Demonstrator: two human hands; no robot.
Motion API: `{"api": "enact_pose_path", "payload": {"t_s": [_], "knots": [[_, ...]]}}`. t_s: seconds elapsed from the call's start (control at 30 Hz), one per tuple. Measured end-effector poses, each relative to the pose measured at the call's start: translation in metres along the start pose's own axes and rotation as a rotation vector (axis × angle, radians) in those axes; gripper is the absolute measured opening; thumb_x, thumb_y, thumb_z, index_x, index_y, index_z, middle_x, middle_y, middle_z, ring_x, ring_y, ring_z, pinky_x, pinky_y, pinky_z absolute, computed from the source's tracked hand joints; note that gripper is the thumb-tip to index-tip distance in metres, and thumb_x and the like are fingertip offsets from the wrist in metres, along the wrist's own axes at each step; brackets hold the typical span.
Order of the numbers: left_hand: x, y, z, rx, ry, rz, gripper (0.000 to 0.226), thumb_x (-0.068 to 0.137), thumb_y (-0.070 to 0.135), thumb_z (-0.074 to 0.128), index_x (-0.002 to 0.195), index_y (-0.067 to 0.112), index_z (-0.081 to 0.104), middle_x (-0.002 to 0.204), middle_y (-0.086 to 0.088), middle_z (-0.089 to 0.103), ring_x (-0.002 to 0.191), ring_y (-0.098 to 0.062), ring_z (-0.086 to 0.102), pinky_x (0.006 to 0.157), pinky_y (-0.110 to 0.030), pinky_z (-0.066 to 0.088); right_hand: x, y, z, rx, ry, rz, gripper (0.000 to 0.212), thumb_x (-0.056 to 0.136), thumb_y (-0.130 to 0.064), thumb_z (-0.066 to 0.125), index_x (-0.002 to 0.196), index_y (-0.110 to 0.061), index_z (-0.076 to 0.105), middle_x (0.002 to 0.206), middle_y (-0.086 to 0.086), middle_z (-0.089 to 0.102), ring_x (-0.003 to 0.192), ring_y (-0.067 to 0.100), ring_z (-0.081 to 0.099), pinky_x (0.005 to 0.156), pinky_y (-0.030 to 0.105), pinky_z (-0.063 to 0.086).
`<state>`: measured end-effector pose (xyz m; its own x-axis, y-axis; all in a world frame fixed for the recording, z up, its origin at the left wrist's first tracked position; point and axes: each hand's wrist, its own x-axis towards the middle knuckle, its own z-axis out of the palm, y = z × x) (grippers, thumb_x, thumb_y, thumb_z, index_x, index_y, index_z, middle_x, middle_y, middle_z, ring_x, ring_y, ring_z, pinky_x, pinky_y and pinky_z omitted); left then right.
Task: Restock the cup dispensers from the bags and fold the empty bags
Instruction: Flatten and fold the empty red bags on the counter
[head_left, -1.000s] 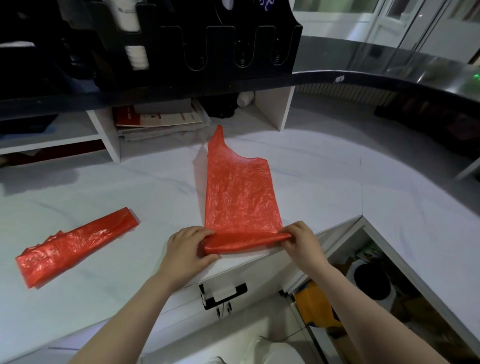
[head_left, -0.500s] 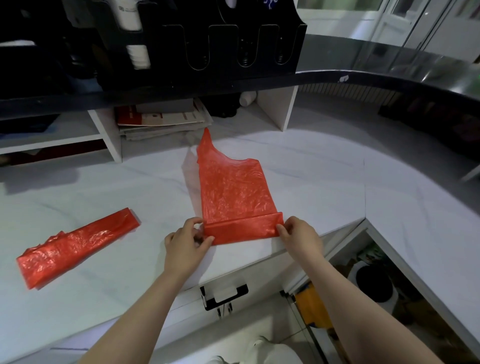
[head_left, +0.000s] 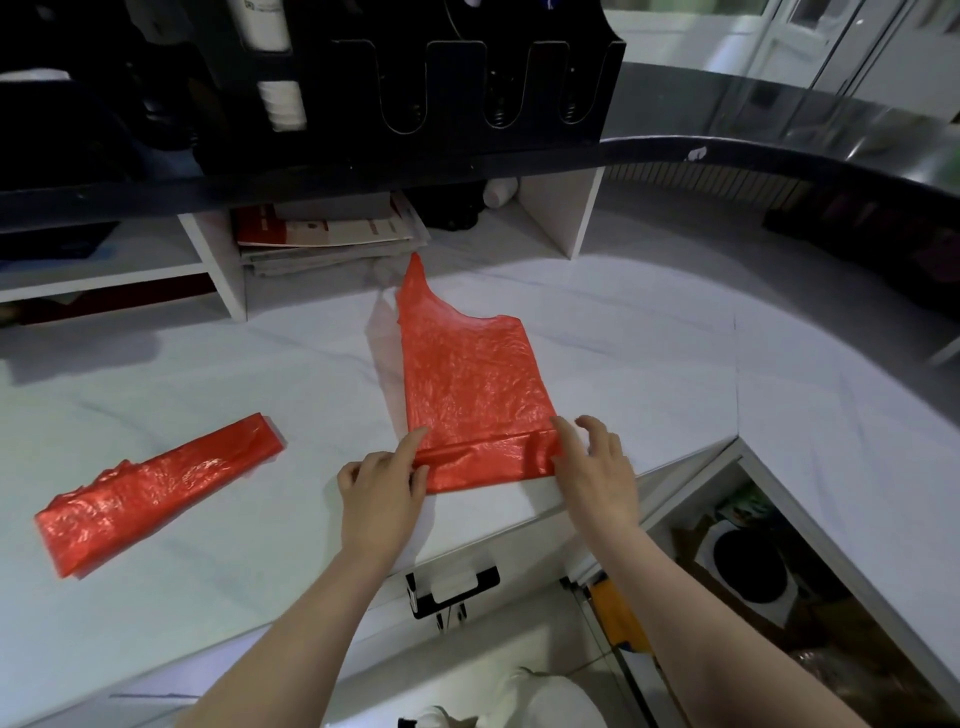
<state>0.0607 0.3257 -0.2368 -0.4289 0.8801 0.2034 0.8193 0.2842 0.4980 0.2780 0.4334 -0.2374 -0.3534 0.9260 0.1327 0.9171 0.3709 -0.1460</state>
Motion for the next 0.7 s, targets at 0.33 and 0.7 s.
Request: {"api": "enact_pose_path", "payload": {"t_s": [0.33, 0.7], "knots": [[-0.001, 0.003, 0.003, 0.236, 0.041, 0.104, 0.057, 0.083, 0.004, 0.062, 0.133, 0.030, 0.053, 0.103, -0.007, 0.059, 0.099, -0.027, 0.054, 0.087, -0.041, 0.030, -0.006, 0.022, 0.000, 0.054, -0.127, -0.356, 0.050, 0.099, -0.044, 0.041, 0.145, -0.028, 0.036, 0.153, -0.007, 0.032, 0.141, 0.018, 0.028, 0.111, 0.033, 0.023], [-0.002, -0.009, 0.007, 0.312, -0.442, 0.445, 0.068, 0.094, 0.062, 0.017, 0.149, 0.031, -0.009, 0.155, 0.011, -0.016, 0.141, -0.009, -0.021, 0.114, -0.032, -0.017, -0.012, 0.024, -0.008, 0.001, -0.170, -0.380, 0.083, 0.079, -0.046, 0.068, 0.148, -0.030, 0.026, 0.146, -0.005, 0.038, 0.129, 0.021, 0.034, 0.107, 0.032, 0.029]]}}
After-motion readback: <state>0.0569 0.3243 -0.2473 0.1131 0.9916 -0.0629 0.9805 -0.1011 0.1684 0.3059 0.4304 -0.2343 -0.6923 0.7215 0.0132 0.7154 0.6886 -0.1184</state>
